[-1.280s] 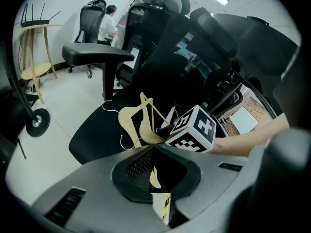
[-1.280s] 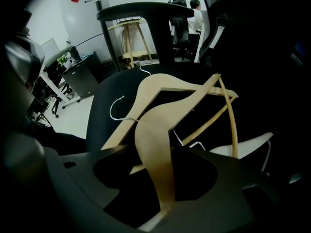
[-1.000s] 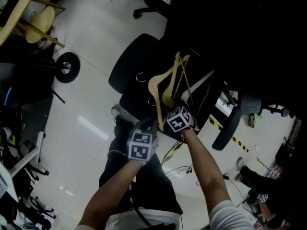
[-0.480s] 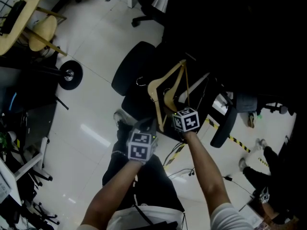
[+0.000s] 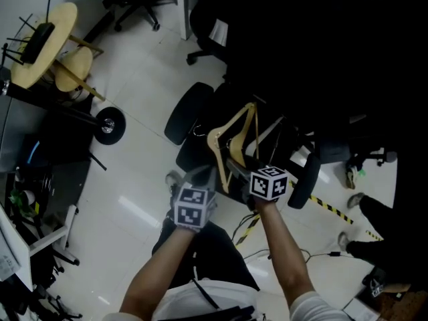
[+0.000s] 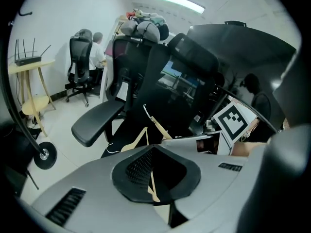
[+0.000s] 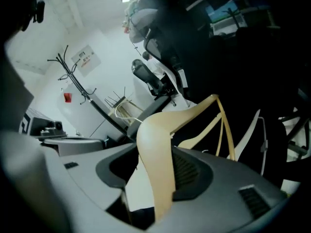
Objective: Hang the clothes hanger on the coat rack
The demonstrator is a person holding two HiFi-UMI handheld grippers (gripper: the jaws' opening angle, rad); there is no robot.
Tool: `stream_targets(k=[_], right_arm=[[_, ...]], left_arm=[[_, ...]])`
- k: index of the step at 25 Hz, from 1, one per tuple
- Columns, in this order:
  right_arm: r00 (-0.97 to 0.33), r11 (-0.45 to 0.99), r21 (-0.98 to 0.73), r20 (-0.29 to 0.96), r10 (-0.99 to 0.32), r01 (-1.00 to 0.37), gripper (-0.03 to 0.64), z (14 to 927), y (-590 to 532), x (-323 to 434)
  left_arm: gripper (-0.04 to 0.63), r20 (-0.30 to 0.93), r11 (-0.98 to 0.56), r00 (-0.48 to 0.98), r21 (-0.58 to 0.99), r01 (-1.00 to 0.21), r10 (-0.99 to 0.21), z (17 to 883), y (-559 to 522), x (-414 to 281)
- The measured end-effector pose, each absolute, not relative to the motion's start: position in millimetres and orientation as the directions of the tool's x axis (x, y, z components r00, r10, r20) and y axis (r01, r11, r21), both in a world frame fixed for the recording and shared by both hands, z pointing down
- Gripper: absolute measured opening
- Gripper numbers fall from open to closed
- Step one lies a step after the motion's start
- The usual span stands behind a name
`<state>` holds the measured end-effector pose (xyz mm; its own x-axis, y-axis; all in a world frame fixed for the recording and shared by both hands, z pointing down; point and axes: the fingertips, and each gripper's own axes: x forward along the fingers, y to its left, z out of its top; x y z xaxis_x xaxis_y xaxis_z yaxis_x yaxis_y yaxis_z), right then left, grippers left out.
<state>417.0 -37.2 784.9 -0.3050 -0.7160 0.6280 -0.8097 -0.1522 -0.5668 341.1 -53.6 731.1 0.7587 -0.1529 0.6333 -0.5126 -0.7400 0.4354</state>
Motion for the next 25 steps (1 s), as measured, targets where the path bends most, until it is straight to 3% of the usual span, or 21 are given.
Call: stream_targets(k=[11,25], right_arm=[[-0.372,0.009,-0.697,0.372,-0.851,-0.717,0.232,624,-70,381],[-0.528,0.322,-0.661,0.132,-0.839,-0.677,0.231,464,-109,286]], left_arm=[[-0.003,0.482,-0.741,0.807,0.391,-0.546,-0.341,592,-80,319],[-0.003,0.292,-0.663,0.719,0.28,-0.695,-0.631,439,-115,211]])
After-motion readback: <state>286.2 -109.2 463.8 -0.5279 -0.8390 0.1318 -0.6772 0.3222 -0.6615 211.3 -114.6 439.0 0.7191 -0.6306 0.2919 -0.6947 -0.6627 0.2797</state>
